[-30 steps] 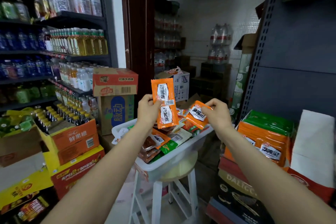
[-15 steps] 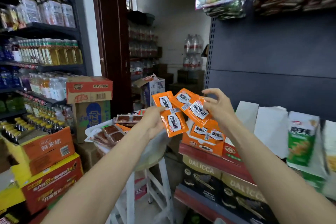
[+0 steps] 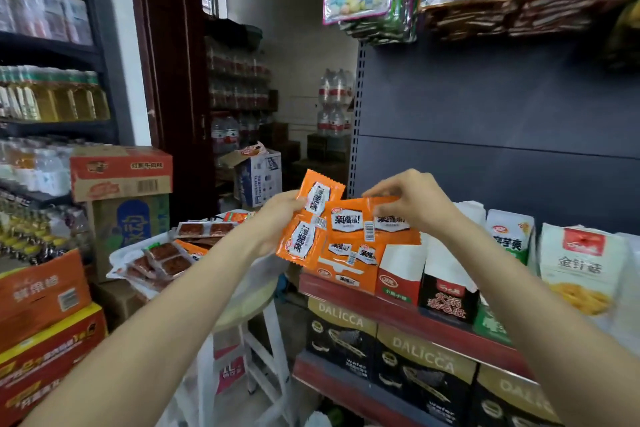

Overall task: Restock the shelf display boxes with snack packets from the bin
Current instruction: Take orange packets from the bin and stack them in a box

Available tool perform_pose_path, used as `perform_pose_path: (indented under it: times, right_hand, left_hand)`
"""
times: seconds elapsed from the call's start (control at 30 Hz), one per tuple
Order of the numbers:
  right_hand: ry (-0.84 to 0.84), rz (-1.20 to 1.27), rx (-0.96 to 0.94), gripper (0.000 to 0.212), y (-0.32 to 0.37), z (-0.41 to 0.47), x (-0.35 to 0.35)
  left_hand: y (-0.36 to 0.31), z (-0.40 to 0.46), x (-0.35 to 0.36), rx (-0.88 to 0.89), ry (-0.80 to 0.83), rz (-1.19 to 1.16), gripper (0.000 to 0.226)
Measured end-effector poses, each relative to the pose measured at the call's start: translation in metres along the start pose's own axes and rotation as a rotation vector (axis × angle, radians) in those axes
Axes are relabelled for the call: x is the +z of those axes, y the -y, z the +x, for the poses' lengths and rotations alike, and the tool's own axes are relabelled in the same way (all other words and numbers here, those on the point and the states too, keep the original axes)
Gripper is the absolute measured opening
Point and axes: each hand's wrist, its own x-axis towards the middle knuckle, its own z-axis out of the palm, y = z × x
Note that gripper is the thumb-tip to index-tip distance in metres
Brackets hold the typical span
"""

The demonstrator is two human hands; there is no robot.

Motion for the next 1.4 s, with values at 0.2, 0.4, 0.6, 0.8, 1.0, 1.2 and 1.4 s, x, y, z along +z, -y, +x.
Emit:
perform_pose_path:
  times: [0.2,0.4,0.6,0.8,1.0,1.2,1.4]
  right_hand:
    - [0.039,-0.078,-0.061,0.025,0.011,0.023,0.021]
    - [-0.059,-0.168,-0.136,0.045,-0.003,0.048,0.037]
    - [-0.051,-0.388,-0.159,0.037,-0.020,0.065,0.047]
    - [-0.173,-0.186,0.023,0.032,-0.051,0.078,0.068]
    - [-0.026,-0.204,0.078,0.043,-0.067,0.088,0.087]
    - [0.214,-0.210,0.155,0.046,-0.074,0.097,0.089]
    - [0.373,-0.421,0.187,0.023,-0.073,0.098,0.102]
  left_hand:
    - [-0.015,0.014,0.015,0.053,0.133,0.452,0.025]
    - [-0.022,0.037,-0.001,0.232,0.324,0.801,0.006]
    - [-0.021,0.076,0.003,0.269,0.263,0.942,0.026]
    - [-0.005,0.114,0.007,0.424,-0.032,1.044,0.018]
    - [0.013,0.137,0.012,0.321,0.117,1.005,0.010]
    - [0.034,0.150,0.013,0.125,0.219,1.011,0.025]
    - [0.045,0.146,0.016,0.271,0.281,1.415,0.022]
